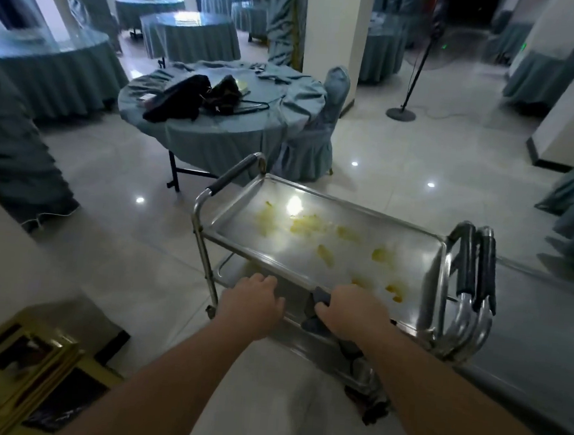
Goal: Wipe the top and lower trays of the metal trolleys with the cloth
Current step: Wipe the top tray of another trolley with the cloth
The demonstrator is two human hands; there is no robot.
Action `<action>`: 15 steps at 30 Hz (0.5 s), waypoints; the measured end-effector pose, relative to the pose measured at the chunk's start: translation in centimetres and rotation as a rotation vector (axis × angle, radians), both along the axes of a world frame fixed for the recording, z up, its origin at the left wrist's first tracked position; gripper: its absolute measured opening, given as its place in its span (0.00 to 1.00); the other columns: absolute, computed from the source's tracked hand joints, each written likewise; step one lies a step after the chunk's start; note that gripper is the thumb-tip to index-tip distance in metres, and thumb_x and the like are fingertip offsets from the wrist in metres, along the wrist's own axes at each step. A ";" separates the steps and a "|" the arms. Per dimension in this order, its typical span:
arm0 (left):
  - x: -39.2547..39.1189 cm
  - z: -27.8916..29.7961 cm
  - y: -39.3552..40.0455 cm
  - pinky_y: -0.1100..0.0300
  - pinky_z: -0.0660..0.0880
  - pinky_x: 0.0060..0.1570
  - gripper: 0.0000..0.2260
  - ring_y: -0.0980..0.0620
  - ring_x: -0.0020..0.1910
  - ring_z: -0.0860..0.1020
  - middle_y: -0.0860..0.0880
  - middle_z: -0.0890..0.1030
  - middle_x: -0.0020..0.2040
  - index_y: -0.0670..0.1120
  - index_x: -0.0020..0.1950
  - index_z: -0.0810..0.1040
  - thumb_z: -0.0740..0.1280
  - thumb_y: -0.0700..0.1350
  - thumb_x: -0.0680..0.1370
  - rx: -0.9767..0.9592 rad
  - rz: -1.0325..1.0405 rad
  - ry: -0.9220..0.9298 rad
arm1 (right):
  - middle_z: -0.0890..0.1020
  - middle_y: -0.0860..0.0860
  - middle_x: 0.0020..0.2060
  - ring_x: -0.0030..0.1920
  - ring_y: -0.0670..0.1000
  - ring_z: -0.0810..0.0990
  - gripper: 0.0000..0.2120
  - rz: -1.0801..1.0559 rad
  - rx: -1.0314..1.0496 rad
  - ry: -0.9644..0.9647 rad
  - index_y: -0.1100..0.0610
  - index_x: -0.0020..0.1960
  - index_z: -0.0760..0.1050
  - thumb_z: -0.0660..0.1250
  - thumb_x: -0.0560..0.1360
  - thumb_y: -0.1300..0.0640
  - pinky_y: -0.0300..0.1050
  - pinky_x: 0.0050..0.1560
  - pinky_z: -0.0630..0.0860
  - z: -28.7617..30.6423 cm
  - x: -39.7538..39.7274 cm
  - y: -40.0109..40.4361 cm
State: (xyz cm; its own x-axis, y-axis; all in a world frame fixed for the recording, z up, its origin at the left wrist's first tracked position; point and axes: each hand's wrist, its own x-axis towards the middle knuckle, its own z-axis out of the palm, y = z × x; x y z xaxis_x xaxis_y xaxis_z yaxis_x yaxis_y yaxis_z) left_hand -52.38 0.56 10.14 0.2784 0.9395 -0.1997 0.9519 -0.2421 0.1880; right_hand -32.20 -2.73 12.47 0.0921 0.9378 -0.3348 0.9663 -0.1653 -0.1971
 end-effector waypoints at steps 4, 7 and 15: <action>-3.2 -0.2 5.3 0.47 0.73 0.60 0.21 0.44 0.66 0.75 0.48 0.75 0.68 0.50 0.73 0.71 0.56 0.60 0.84 -0.022 0.012 -0.014 | 0.73 0.52 0.32 0.34 0.53 0.73 0.18 0.000 -0.023 -0.006 0.53 0.36 0.67 0.61 0.80 0.44 0.44 0.32 0.67 -0.2 -3.2 5.2; -4.4 -0.6 9.7 0.47 0.73 0.58 0.20 0.44 0.66 0.75 0.48 0.75 0.67 0.50 0.71 0.72 0.57 0.60 0.84 -0.027 -0.003 -0.010 | 0.73 0.53 0.32 0.32 0.52 0.72 0.18 0.007 -0.043 0.008 0.52 0.36 0.66 0.60 0.82 0.45 0.44 0.32 0.67 -0.6 -4.3 10.2; -5.4 -0.9 25.3 0.45 0.76 0.61 0.20 0.46 0.65 0.75 0.48 0.77 0.68 0.51 0.72 0.71 0.56 0.58 0.84 -0.014 -0.002 0.020 | 0.78 0.52 0.35 0.35 0.51 0.78 0.16 0.008 -0.022 0.060 0.52 0.40 0.72 0.61 0.79 0.42 0.45 0.34 0.71 -3.7 -5.8 27.6</action>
State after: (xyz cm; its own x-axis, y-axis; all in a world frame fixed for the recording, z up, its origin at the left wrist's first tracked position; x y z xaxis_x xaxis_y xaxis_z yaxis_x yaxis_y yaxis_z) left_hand -57.79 25.89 9.28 0.2761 0.9361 -0.2180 0.9550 -0.2416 0.1720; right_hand -38.03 24.84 8.79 0.0641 0.9307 -0.3601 0.9542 -0.1629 -0.2510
